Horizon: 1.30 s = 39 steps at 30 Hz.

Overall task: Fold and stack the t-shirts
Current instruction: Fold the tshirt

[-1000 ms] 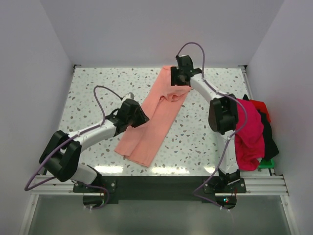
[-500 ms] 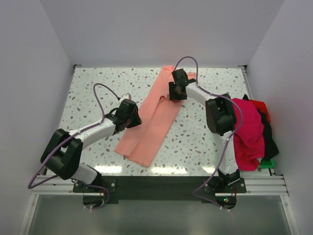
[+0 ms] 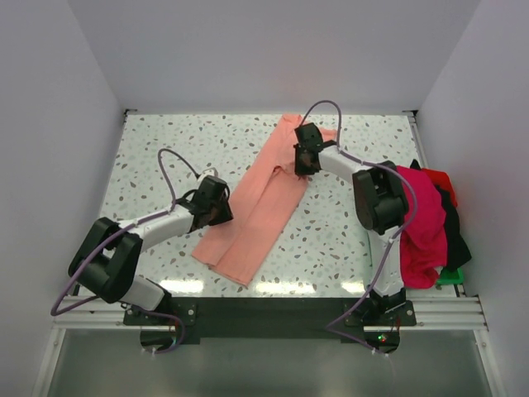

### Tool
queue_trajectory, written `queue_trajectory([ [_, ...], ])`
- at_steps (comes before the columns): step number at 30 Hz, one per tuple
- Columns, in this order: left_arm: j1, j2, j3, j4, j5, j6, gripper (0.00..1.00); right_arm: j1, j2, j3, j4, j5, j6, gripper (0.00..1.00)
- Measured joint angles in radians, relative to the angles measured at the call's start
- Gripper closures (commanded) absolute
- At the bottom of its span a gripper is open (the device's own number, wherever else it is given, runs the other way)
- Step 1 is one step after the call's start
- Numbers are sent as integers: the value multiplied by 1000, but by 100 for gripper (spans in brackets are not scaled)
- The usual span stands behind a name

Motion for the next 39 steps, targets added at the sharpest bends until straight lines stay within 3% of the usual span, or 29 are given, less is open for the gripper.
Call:
queue_trajectory([
  [6, 5, -5, -67, 27, 9, -6, 66, 0, -36, -35, -30, 12, 9, 53],
  [11, 2, -44, -128, 91, 16, -35, 69, 0, -108, -74, -85, 26, 20, 53],
  [17, -43, -85, -189, 143, 13, -122, 71, 0, -50, 123, -126, 49, 21, 53],
  [27, -181, -98, -227, 192, 18, -274, 71, -3, 339, 589, -169, 66, -26, 49],
  [34, -224, -7, -163, 232, 58, -303, 70, -8, 491, 828, -172, 0, -86, 31],
  [39, -226, 43, -117, 246, 87, -300, 66, -8, 516, 860, -131, -55, -134, 17],
])
